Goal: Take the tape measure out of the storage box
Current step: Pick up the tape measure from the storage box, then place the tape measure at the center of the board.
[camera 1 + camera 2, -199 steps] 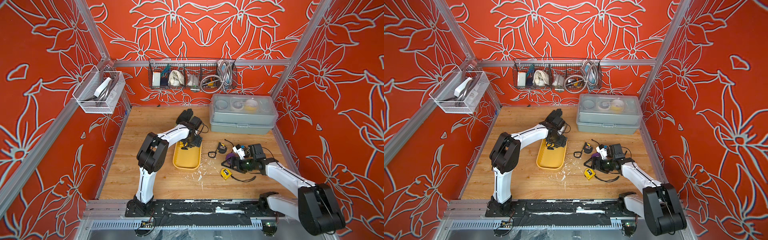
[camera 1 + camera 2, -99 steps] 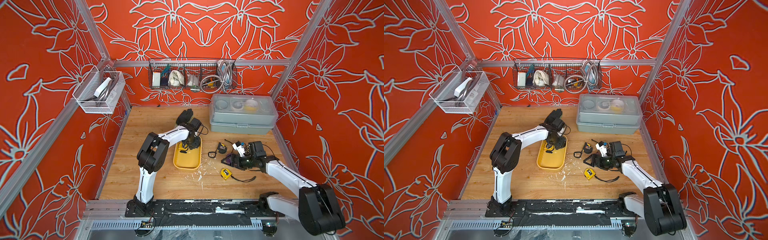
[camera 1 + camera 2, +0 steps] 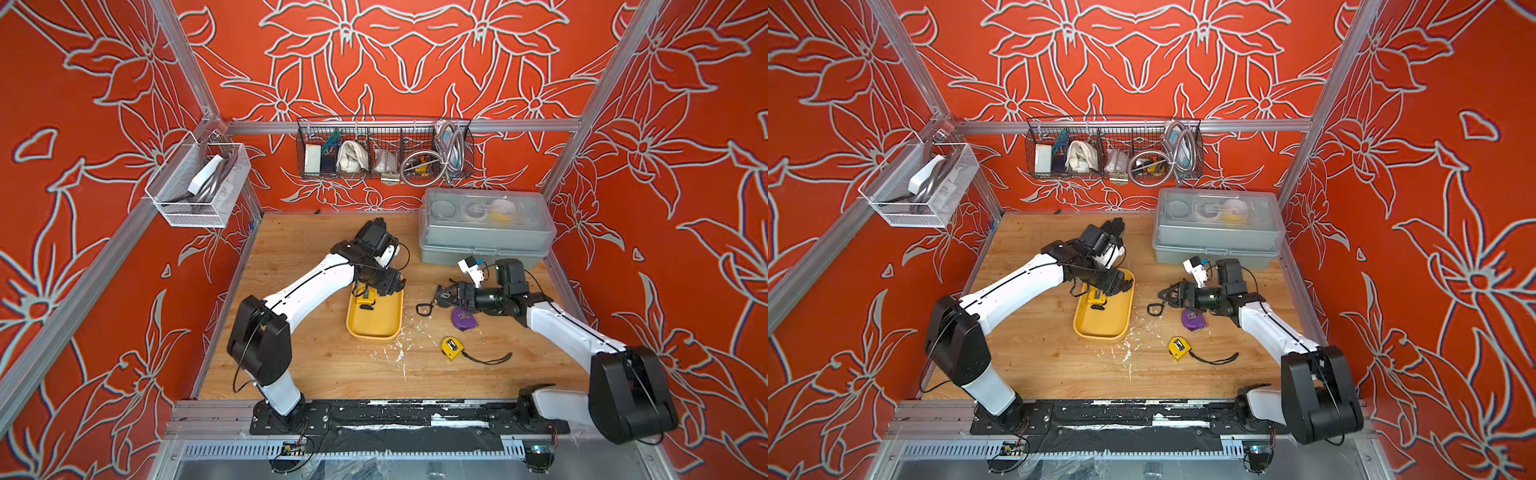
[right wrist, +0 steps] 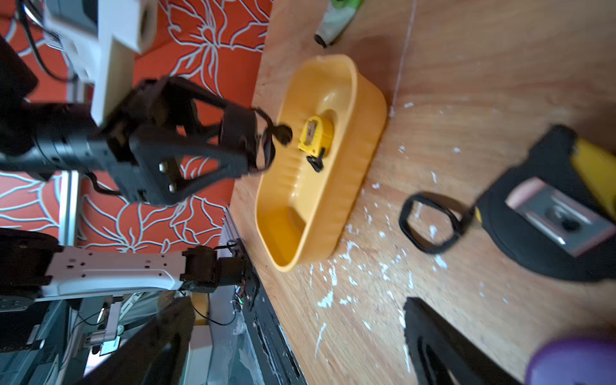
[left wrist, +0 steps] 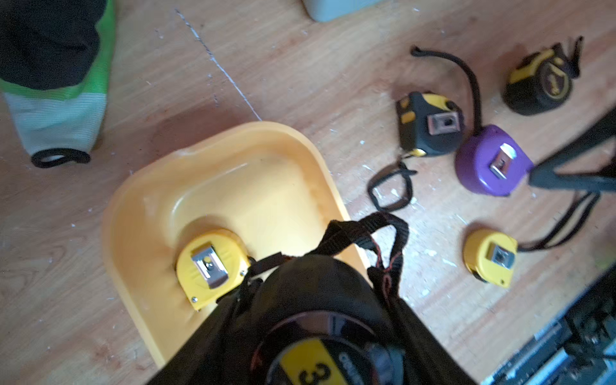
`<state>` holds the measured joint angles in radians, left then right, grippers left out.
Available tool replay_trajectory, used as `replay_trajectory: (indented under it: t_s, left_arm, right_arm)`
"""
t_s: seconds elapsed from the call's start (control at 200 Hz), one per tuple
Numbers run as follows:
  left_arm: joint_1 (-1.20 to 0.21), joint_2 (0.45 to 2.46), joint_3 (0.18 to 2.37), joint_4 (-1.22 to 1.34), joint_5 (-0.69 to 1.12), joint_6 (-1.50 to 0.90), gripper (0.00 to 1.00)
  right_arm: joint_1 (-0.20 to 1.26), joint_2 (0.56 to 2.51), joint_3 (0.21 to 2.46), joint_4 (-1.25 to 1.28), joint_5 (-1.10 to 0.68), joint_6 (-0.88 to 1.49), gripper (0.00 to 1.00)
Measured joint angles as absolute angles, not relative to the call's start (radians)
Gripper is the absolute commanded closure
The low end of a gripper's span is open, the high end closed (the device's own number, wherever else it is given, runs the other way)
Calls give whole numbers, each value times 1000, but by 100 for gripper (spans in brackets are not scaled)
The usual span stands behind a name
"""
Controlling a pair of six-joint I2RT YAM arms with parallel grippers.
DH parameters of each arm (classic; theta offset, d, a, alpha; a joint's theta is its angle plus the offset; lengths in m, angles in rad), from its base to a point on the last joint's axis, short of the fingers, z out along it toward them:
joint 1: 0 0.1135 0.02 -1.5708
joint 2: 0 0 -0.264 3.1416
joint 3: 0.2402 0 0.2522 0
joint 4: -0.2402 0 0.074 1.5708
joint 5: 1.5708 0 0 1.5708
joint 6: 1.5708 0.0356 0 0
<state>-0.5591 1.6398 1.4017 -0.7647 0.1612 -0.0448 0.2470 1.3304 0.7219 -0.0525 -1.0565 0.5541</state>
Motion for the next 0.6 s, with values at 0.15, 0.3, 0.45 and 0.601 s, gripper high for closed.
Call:
replay_trajectory:
  t_s: [0.15,0.3,0.45,0.601]
  left_arm:
    - [-593,1575,1344,-801,222,-22,55]
    - [-602,1514,1314,-797,258,-15,55]
    - [-610,1462,1306,-786,274,-8,55]
    - [-621,1448,1303,-785,279,4,55]
  right_arm:
    - [304,1413,825,-14,-1105,582,7]
    - [398,1485,895,8,-1142,598,11]
    - [477,1540,911,46,-1166,634,16]
    - [516,1568,916,107,-1176,681,19]
